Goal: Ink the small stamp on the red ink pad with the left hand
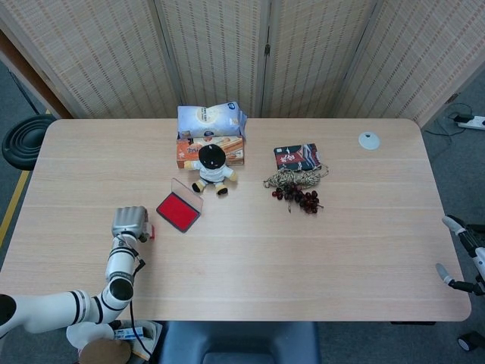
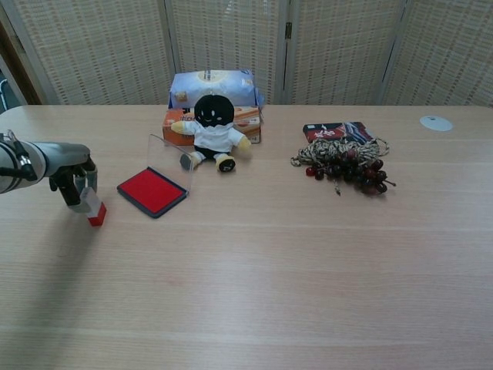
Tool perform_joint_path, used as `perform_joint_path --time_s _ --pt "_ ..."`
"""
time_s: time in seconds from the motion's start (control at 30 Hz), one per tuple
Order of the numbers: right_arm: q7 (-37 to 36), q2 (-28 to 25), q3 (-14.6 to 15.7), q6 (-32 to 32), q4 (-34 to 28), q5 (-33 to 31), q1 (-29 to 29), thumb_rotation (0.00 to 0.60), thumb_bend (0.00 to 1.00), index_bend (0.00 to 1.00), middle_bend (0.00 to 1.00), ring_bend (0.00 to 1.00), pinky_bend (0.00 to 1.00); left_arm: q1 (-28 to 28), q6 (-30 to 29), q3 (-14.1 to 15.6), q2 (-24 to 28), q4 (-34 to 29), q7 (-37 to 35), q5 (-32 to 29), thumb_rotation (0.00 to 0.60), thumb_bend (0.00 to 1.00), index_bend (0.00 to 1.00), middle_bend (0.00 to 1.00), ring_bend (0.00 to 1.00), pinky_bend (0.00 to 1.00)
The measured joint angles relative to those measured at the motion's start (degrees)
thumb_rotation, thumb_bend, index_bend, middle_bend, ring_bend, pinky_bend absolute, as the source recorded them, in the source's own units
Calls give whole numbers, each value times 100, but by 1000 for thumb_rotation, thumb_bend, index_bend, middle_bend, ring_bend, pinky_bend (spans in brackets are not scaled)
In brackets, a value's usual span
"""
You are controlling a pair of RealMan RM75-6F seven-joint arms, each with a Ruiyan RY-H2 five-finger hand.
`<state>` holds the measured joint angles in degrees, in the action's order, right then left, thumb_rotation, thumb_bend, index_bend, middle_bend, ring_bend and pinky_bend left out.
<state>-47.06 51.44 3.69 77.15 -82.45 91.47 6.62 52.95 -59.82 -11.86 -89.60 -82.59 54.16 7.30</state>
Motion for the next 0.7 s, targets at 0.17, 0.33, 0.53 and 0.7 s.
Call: perform_joint_path --time_s 0.17,0.33,0.53,0.7 --pt "-21 -3 -4 20 8 2 -9 600 383 20 0 0 0 -36 -3 67 146 -277 -105 281 600 297 302 282 183 336" --pt "-43 -6 -8 47 19 0 -24 600 385 20 0 0 0 -9 -41 116 204 -382 -104 258 600 297 230 221 151 336" --pt "-42 -7 -10 41 22 2 -22 600 385 20 0 0 0 32 -122 143 219 -429 -80 194 600 297 115 196 134 336" --pt "-12 3 -13 6 21 -6 -8 600 385 20 0 0 0 7 -348 153 336 -681 -102 244 600 297 114 196 134 336"
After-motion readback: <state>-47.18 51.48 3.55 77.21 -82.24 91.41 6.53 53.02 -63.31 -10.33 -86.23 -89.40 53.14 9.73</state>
